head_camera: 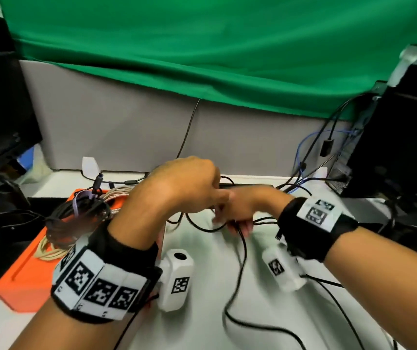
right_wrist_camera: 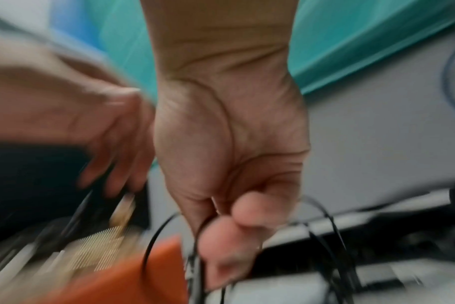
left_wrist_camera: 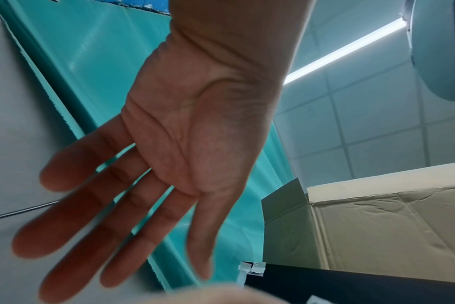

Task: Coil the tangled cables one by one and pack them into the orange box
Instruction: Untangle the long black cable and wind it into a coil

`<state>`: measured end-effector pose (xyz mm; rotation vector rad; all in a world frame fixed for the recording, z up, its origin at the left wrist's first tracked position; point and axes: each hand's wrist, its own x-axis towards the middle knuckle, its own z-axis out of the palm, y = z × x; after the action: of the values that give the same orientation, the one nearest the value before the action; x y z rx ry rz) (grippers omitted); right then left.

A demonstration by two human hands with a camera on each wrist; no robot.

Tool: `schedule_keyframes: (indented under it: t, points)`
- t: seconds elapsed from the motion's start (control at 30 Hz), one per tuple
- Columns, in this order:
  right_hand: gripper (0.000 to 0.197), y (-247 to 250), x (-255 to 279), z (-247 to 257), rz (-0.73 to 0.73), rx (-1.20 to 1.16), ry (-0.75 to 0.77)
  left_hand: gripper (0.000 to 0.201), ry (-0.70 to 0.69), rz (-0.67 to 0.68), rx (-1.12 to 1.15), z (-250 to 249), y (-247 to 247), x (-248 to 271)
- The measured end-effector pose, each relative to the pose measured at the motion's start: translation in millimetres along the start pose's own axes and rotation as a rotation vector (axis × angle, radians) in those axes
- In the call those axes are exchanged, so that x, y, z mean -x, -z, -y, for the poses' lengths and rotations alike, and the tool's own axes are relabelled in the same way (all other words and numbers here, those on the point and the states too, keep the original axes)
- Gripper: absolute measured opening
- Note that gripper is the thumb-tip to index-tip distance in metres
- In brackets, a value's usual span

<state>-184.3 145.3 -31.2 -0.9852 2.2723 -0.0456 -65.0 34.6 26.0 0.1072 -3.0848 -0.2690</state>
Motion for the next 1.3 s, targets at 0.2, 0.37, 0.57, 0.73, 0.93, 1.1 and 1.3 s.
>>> schedule_keyframes:
  t: [0.2, 0.37, 0.57, 0.73, 0.93, 1.1, 1.3]
  points:
    - [0.025, 80, 35, 0, -0.654, -0.934, 0.213, 0.073, 0.059, 0.079, 0.027, 0, -4, -4]
    - [0.023, 113, 64, 9, -0.792, -1.406, 0.416, 0.056, -0.009, 0.185, 0.183, -1, -7, -1]
    - [0.021, 100, 56, 1, -0.773, -1.144, 0.264, 0.056, -0.201, 0.415, 0.151, -29, -23, 5]
    - [0.027, 72, 35, -12, -0.626, -0.913, 0.113, 0.053, -0.235, 0.433, -0.092, -59, -58, 4]
    - [0.021, 57, 26, -20, -0.511, -0.602, 0.008, 0.03, -0.218, 0.646, -0.088, -73, -84, -2]
    - [0.023, 47, 33, -20, -0.518, -0.609, 0.09, 0.019, -0.229, 0.776, 0.036, -73, -88, 0]
    - [0.046, 32, 89, -19, -0.813, -0.322, -0.021, 0.021, -0.247, 0.257, 0.356, -38, -33, -9]
